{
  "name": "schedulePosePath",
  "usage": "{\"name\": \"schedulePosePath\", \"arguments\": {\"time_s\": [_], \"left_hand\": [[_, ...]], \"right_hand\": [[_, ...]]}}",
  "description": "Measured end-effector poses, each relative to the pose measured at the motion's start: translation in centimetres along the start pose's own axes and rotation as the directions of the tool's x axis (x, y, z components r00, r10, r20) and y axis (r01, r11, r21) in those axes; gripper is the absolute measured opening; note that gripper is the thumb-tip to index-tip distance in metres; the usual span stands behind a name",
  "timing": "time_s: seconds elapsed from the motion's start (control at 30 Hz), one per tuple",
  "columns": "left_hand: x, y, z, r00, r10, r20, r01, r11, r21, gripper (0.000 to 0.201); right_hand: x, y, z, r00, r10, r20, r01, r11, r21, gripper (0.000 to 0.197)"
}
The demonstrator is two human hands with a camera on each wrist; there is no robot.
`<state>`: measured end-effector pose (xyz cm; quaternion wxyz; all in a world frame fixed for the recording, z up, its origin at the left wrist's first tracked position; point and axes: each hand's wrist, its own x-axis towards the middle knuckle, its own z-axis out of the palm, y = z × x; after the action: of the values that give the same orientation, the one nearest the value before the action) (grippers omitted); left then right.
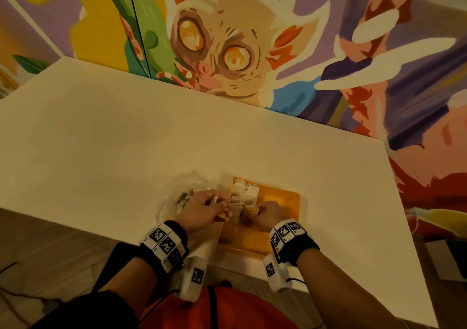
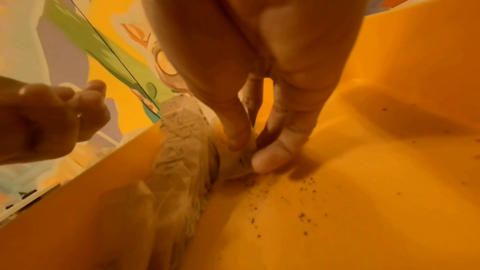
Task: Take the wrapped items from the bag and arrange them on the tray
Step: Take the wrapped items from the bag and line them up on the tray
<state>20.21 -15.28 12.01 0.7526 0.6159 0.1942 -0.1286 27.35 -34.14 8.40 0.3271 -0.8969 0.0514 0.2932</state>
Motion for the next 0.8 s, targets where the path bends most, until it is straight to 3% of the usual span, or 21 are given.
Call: {"name": "schedulePosePath", "arguments": {"time_s": [0.13, 0.27, 0.37, 0.43, 0.5, 0.67, 0.8], "left_hand": [[-0.3, 0.1, 0.1, 1.000, -0.013, -0.023, 0.013, 1.000, -0.015, 0.009], [-0.1, 0.0, 0.1, 0.995, 0.028, -0.097, -0.004, 0.970, 0.242, 0.004], [0.2, -0.4, 0.4, 0.994, 0.052, -0.100, 0.008, 0.852, 0.523, 0.017], [0.2, -0.5, 0.9, 0.991, 0.085, -0.101, 0.008, 0.724, 0.690, 0.026], [0.2, -0.6, 1.3, 0.992, 0.095, -0.085, 0.003, 0.645, 0.765, 0.026], [0.5, -1.2, 1.2, 0.998, 0.041, -0.046, 0.013, 0.589, 0.808, 0.030], [0.8, -1.3, 1.0, 0.999, 0.025, -0.036, 0.017, 0.543, 0.839, 0.030]], "right_hand": [[0.2, -0.2, 0.3, 1.000, 0.017, -0.014, -0.017, 1.000, 0.007, 0.007], [0.5, -0.2, 0.6, 0.998, -0.028, -0.053, 0.028, 1.000, -0.009, 0.011], [0.3, -0.5, 0.5, 0.994, -0.078, -0.072, 0.074, 0.996, -0.055, 0.006], [0.3, -0.4, 0.5, 0.992, -0.089, -0.085, 0.087, 0.996, -0.029, 0.016], [0.2, -0.2, 0.6, 0.990, -0.104, -0.093, 0.101, 0.994, -0.039, 0.009], [0.6, -0.2, 0.9, 0.996, -0.022, -0.085, 0.017, 0.999, -0.051, 0.039], [0.8, -1.0, 1.0, 0.999, 0.038, -0.039, -0.045, 0.972, -0.231, 0.056]]}}
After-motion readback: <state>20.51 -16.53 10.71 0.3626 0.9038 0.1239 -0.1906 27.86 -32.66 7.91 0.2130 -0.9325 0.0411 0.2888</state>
